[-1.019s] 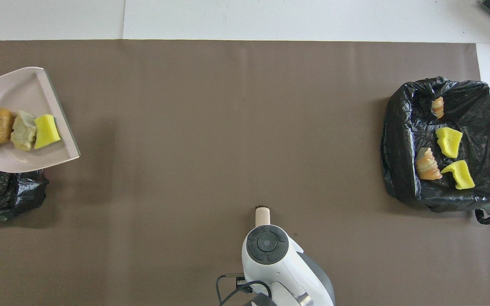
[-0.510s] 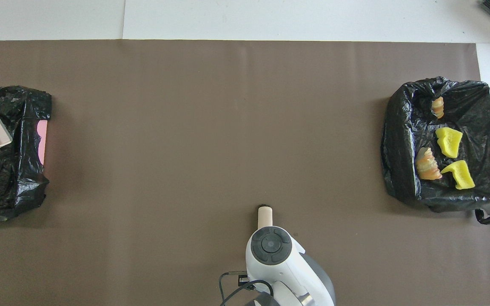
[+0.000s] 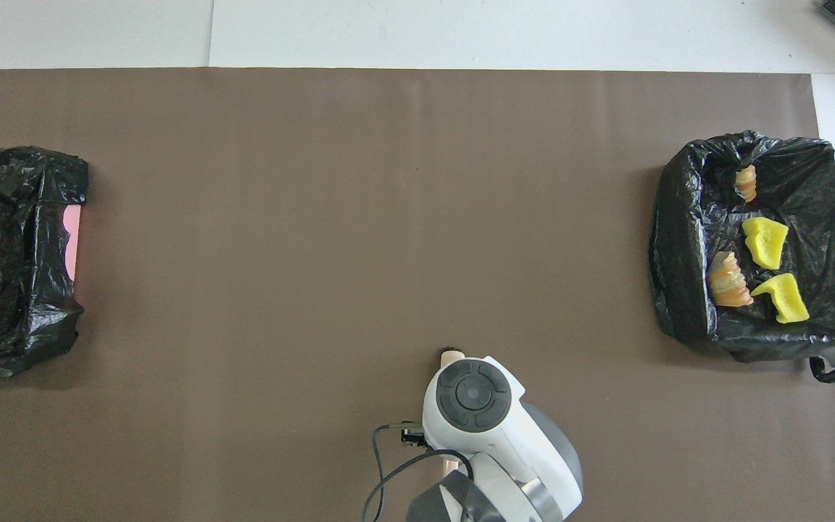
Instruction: Sweep and dump trash in bin
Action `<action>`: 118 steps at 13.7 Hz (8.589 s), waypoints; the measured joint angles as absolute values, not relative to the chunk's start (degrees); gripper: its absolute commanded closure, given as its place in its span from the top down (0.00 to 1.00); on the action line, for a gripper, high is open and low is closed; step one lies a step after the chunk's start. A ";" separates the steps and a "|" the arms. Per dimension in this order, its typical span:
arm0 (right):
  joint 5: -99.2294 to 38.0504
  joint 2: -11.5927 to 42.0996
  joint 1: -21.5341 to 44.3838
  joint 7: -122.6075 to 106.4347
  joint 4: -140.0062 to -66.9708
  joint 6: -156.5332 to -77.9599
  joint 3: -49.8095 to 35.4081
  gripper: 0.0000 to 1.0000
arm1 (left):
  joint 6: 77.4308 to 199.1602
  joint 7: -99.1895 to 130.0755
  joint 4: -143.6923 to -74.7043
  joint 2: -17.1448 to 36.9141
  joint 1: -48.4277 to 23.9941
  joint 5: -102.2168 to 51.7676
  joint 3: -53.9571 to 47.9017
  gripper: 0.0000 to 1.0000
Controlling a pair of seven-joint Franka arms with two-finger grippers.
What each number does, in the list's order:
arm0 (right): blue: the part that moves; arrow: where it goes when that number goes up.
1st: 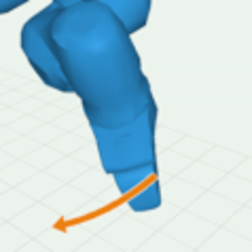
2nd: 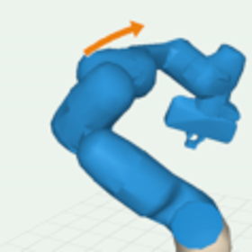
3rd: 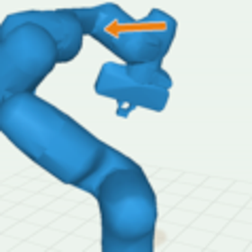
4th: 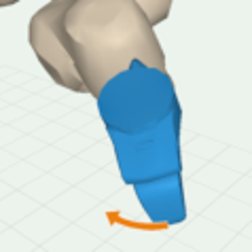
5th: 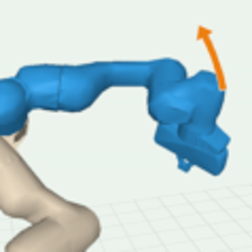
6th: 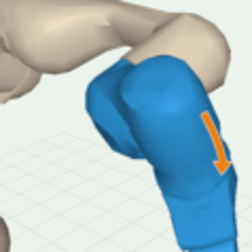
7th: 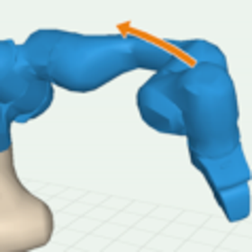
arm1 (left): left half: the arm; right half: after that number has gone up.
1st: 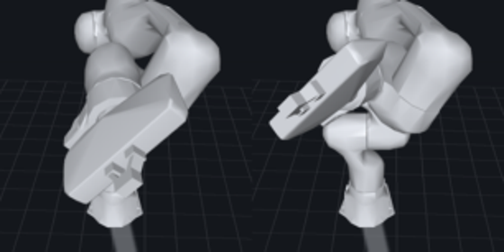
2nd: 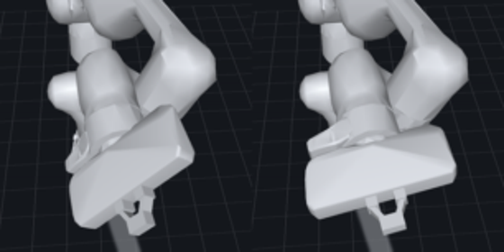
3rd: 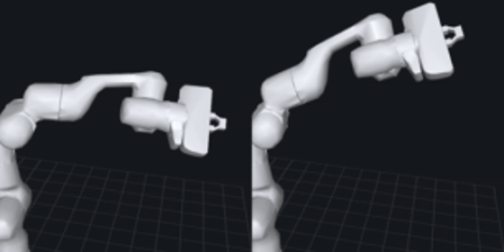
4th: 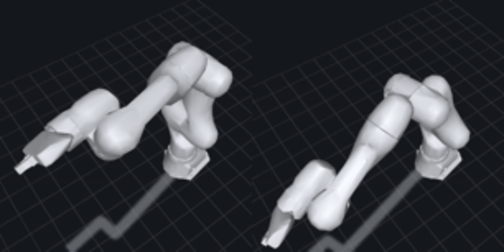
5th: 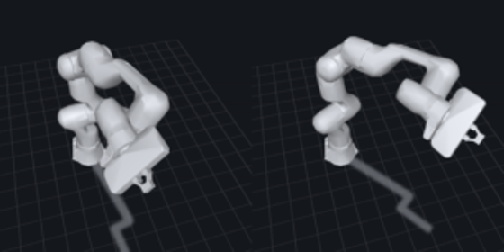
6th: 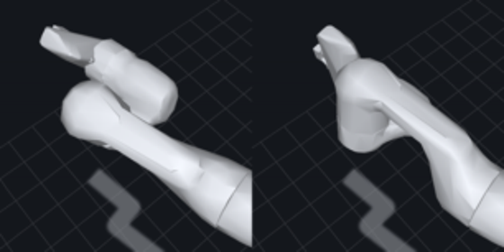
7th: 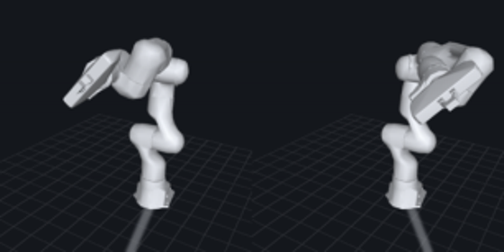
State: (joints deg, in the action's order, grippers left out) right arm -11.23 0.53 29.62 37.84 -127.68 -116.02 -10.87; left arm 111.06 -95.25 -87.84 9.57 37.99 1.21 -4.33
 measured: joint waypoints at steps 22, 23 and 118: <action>2.27 -6.60 2.58 14.56 -93.30 -86.61 -2.80 1.00 | 117.53 -93.14 -85.95 13.09 29.17 48.24 -4.92 0.00; 2.27 -6.86 2.55 13.38 -92.28 -85.45 -0.89 1.00 | 117.55 -92.66 -85.88 13.03 28.79 49.47 -4.92 0.00; -0.61 -5.43 3.48 7.32 -92.77 -86.51 4.86 1.00 | 100.63 -11.96 -97.22 0.12 -2.65 -0.20 -3.76 1.00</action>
State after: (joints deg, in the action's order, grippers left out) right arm -0.61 -5.43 3.48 7.32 -92.77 -86.51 4.86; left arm 100.63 -11.96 -97.22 0.12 -2.65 -0.20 -3.76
